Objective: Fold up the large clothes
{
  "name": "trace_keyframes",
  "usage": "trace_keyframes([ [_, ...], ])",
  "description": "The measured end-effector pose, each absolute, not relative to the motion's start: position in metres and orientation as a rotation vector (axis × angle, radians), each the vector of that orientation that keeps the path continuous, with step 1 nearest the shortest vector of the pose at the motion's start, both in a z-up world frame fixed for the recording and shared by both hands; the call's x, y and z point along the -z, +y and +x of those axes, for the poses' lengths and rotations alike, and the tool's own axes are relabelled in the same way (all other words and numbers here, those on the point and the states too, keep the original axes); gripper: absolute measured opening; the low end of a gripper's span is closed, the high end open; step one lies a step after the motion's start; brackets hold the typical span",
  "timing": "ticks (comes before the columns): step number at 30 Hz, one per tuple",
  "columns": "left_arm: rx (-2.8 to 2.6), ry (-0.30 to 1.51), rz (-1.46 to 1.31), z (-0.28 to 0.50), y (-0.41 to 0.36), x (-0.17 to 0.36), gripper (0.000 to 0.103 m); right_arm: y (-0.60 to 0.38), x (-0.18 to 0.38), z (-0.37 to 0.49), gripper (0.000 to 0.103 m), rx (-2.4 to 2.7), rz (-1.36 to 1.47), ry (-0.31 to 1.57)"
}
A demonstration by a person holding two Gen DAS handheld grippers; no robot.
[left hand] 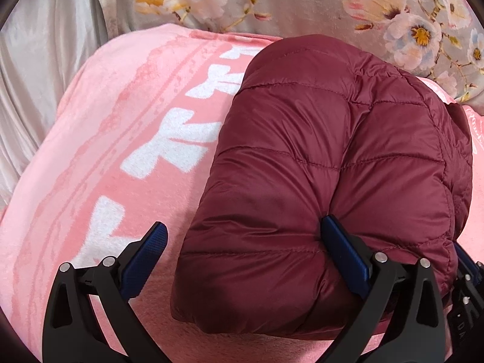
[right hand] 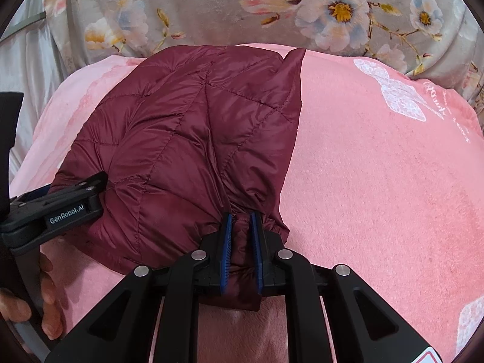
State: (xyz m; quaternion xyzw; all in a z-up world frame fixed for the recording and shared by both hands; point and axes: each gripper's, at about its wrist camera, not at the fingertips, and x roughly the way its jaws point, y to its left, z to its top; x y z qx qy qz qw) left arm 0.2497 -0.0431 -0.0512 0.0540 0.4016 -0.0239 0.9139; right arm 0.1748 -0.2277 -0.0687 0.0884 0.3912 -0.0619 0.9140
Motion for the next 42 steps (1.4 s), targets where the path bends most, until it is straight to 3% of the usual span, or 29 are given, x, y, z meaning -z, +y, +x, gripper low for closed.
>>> trace_keyframes([
  [5,0.074,0.79,0.088,0.229,-0.032,0.043,0.098,-0.246,0.06,0.154,0.017,0.08,0.329,0.745],
  [6,0.081,0.775,0.077,0.22,-0.027,0.041,0.098,-0.245,0.057,0.144,0.033,0.113,0.327,0.732],
  [7,0.086,0.764,0.071,0.213,-0.024,0.039,0.098,-0.245,0.054,0.135,0.063,0.154,0.313,0.718],
  [8,0.088,0.754,0.072,0.201,-0.019,0.039,0.098,-0.242,0.05,0.122,0.078,0.188,0.296,0.688],
  [23,0.097,0.825,0.19,0.125,-0.022,0.054,0.098,-0.208,0.064,0.045,0.078,0.148,0.25,0.804],
  [42,0.085,0.766,0.195,0.11,-0.025,0.05,0.098,-0.185,0.055,0.035,0.078,0.197,0.093,0.738],
])
